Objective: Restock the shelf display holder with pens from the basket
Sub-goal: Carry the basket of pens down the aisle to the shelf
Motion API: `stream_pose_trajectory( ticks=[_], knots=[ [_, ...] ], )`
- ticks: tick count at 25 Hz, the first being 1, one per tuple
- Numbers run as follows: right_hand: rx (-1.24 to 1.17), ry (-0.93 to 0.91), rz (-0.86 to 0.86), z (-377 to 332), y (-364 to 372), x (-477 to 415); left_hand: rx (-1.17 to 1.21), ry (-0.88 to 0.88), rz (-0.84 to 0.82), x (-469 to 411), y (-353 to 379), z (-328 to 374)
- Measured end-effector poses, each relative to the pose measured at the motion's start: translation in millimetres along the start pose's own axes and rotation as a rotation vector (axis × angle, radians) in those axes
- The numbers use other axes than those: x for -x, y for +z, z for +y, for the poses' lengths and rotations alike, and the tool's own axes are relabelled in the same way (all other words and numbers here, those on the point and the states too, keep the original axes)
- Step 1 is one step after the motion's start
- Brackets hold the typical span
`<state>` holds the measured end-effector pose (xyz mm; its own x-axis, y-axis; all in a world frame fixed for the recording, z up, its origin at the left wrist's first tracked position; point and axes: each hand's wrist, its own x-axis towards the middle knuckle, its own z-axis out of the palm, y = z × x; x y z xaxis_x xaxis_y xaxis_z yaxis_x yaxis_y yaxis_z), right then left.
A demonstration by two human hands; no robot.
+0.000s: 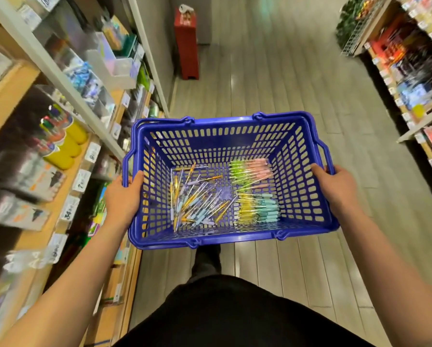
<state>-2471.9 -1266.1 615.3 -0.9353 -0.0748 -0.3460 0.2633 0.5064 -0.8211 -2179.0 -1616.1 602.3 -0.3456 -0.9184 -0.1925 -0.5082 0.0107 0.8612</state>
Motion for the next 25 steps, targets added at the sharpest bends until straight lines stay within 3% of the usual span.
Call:
stream_pose_trajectory(
  ticks=[11,18,25],
  knots=[
    [0.010,0.000,0.006,-145.3,115.9,-198.8,0.038,-0.064,-0.001,-241.6,84.7,72.5],
    [0.001,-0.098,-0.014,-223.3,178.5,-319.4,0.002,-0.069,0.099,-349.4,126.9,121.0],
    [0.118,-0.166,-0.211,-308.3,264.5,-476.1,0.046,-0.193,0.315,-417.1,179.0,143.5]
  ],
)
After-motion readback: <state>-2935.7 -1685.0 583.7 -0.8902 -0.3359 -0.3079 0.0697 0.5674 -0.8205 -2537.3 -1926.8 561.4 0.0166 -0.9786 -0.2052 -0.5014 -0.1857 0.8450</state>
